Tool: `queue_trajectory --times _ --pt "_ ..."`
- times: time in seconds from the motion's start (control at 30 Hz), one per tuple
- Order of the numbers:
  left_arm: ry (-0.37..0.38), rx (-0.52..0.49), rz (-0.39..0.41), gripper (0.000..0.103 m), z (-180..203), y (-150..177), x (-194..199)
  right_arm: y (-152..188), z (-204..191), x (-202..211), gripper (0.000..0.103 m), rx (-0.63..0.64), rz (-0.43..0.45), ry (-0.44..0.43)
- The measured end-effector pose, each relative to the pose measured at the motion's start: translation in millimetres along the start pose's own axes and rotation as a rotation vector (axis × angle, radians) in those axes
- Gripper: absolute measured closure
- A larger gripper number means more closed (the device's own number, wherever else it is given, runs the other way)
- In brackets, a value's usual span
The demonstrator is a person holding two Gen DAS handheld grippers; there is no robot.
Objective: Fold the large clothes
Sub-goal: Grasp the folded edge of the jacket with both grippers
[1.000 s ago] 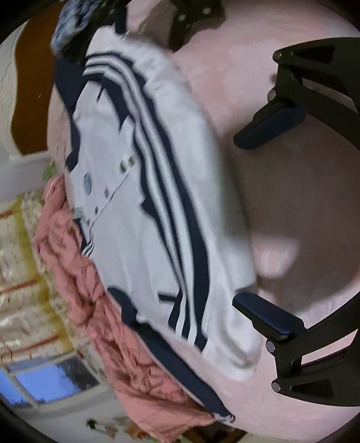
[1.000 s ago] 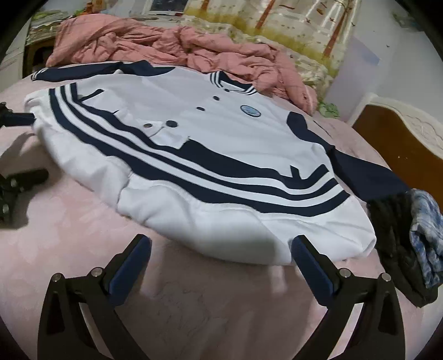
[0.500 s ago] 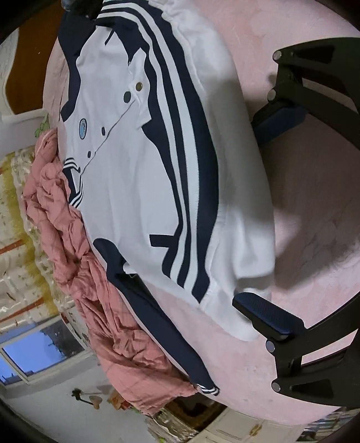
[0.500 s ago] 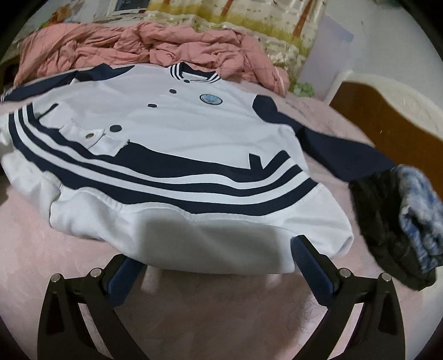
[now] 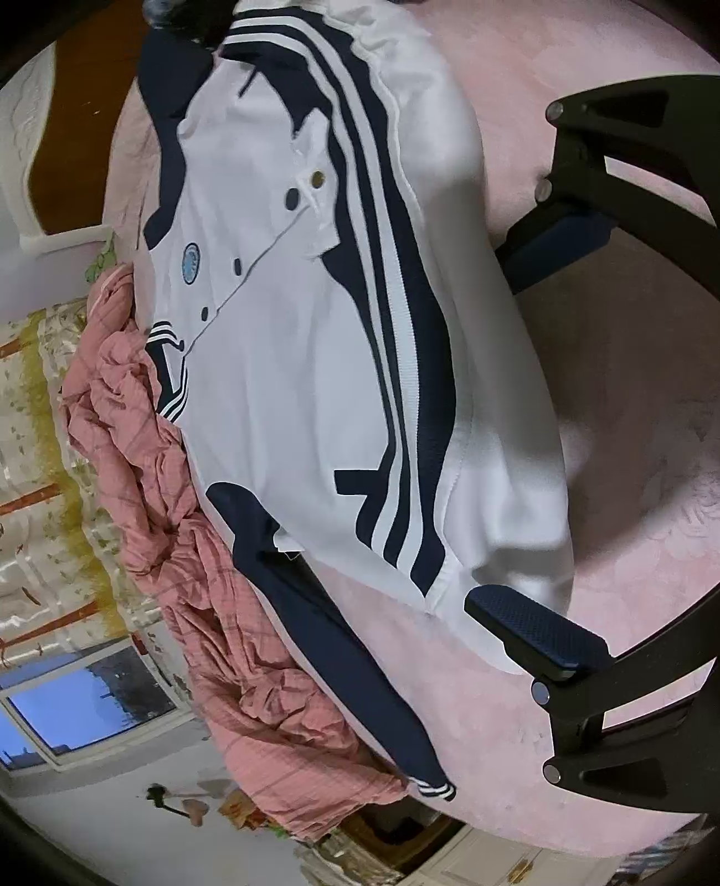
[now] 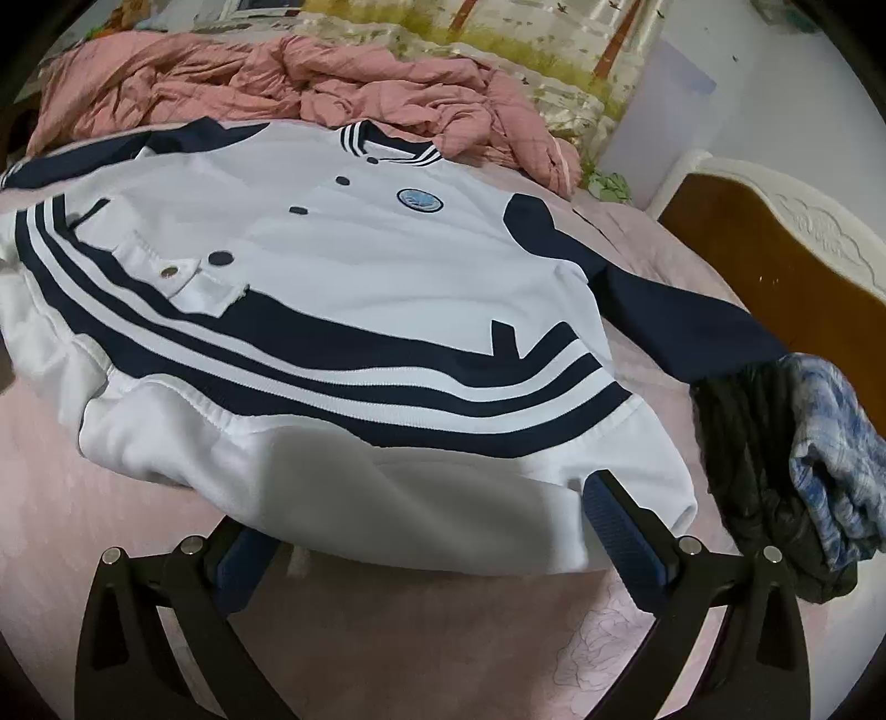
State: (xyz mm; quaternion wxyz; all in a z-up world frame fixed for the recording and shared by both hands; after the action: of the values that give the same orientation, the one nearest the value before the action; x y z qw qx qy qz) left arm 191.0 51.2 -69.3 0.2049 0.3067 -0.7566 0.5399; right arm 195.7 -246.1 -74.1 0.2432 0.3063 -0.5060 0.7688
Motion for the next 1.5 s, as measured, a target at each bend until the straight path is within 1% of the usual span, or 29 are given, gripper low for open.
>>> queue_trajectory --times 0.13,0.23,0.3,0.4,0.47,0.5,0.53,0.57,0.7,0.73,0.77,0.8,0.87,0.9,1.0,1.03,1.1,1.13,1.17,1.2,1.23,1.27,1.3,1.33,1.37,1.4,1.43,1.47,1.5 --pt "0.025 0.041 0.012 0.0 -7.0 -18.8 0.3 -15.1 9.1 4.2 0.0 -0.002 0.027 0.017" --pt "0.034 0.06 0.034 0.0 -12.1 -44.0 -1.6 -32.8 14.9 2.2 0.0 -0.004 0.038 0.026" --pt "0.043 0.071 0.047 0.0 -15.4 -62.0 -7.3 -50.2 19.5 -1.2 0.0 -0.006 0.059 0.037" --pt "0.072 0.104 0.034 0.0 -21.8 -90.7 -30.5 -85.4 30.7 -18.5 0.0 -0.037 0.079 0.049" --pt "0.112 0.12 0.007 0.0 -25.5 -103.2 -44.4 -102.7 40.0 -34.5 0.0 -0.076 0.054 -0.005" --pt "0.141 0.137 0.007 0.0 -29.2 -106.6 -47.2 -107.4 43.5 -44.4 0.0 -0.095 0.008 -0.069" --pt "0.176 0.154 0.011 0.0 -32.4 -105.7 -46.9 -107.8 45.0 -48.0 0.0 -0.103 -0.011 -0.11" --pt "0.216 0.16 0.011 0.0 -34.5 -103.2 -46.0 -105.6 47.7 -50.5 0.0 -0.108 -0.02 -0.167" --pt "0.347 0.136 -0.029 0.0 -38.4 -78.7 -44.5 -79.3 55.3 -49.4 0.0 -0.08 -0.051 -0.287" --pt "0.389 0.118 -0.025 0.0 -36.7 -72.4 -38.6 -73.4 55.8 -47.2 0.0 -0.073 -0.059 -0.315" --pt "0.428 0.071 -0.01 0.0 -33.1 -65.2 -29.3 -66.1 54.8 -41.7 0.0 -0.06 -0.065 -0.346" --pt "0.426 0.025 0.008 0.0 -29.0 -60.0 -20.6 -60.0 53.1 -36.3 0.0 -0.036 -0.07 -0.37" --pt "0.357 -0.078 0.045 0.0 -20.0 -46.9 -0.7 -46.5 47.2 -20.6 0.0 0.046 -0.059 -0.375" --pt "0.339 -0.109 0.048 0.0 -15.5 -41.6 6.5 -40.3 42.7 -13.0 0.0 0.087 -0.052 -0.362" --pt "0.38 -0.194 0.05 0.0 3.3 -23.5 27.3 -27.0 32.5 0.7 0.0 0.145 -0.044 -0.313" --pt "0.377 -0.237 0.057 0.0 11.0 -18.3 32.5 -23.2 29.3 1.7 0.0 0.16 -0.056 -0.309" --pt "0.29 -0.336 0.081 0.0 27.2 -6.3 38.7 -14.4 20.5 2.0 0.0 0.2 -0.078 -0.29" --pt "0.212 -0.365 0.067 0.0 32.1 -1.2 34.5 -10.5 18.6 2.4 0.0 0.218 -0.082 -0.279" --pt "0.158 -0.379 0.041 0.0 35.9 2.8 28.5 -5.3 14.5 1.6 0.0 0.246 -0.086 -0.257" --pt "0.164 -0.385 0.022 0.0 39.0 7.0 23.5 -1.4 11.5 -0.6 0.002 0.269 -0.085 -0.222" --pt "0.199 -0.388 -0.004 0.0 42.6 11.2 19.3 2.0 11.6 -3.1 0.005 0.278 -0.087 -0.181" --pt "0.211 -0.392 -0.032 0.0 46.3 14.7 15.3 2.7 11.4 -6.2 0.014 0.278 -0.09 -0.143" --pt "0.2 -0.401 -0.036 0.0 48.5 17.0 13.0 3.2 12.7 -8.9 0.032 0.267 -0.083 -0.09" --pt "0.175 -0.407 -0.019 0.0 50.0 18.3 12.5 3.1 14.1 -8.9 0.044 0.257 -0.073 -0.062" --pt "0.131 -0.406 0.001 0.002 50.8 17.0 11.0 2.5 18.8 -10.3 0.066 0.232 -0.065 -0.005" --pt "0.054 -0.4 0.019 0.011 49.9 14.0 7.1 2.1 24.5 -12.9 0.068 0.192 -0.069 0.035" --pt "-0.036 -0.395 0.032 0.022 48.4 11.5 2.0 0.7 27.7 -13.7 0.068 0.152 -0.062 0.031" --pt "-0.117 -0.392 0.04 0.026 46.5 8.1 -5.9 0.3 29.8 -14.6 0.07 0.118 -0.053 0.024" --pt "-0.174 -0.379 0.035 0.035 43.5 6.4 -15.8 0.0 31.7 -16.0 0.074 0.095 -0.047 0.027"
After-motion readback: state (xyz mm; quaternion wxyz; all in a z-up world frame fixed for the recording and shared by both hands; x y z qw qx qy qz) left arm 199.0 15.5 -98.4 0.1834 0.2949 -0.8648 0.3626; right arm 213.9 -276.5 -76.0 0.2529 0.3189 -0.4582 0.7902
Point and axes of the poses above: each gripper's, at about its wrist camera, not at the fingertips, and x roughly against the way its jaws point, z to its right, y to its underside, the point moved 4 cm from there along -x, roughly the way its jaws point, and after that the axes turned 5 degrees about -y, right-handed, at the moved point
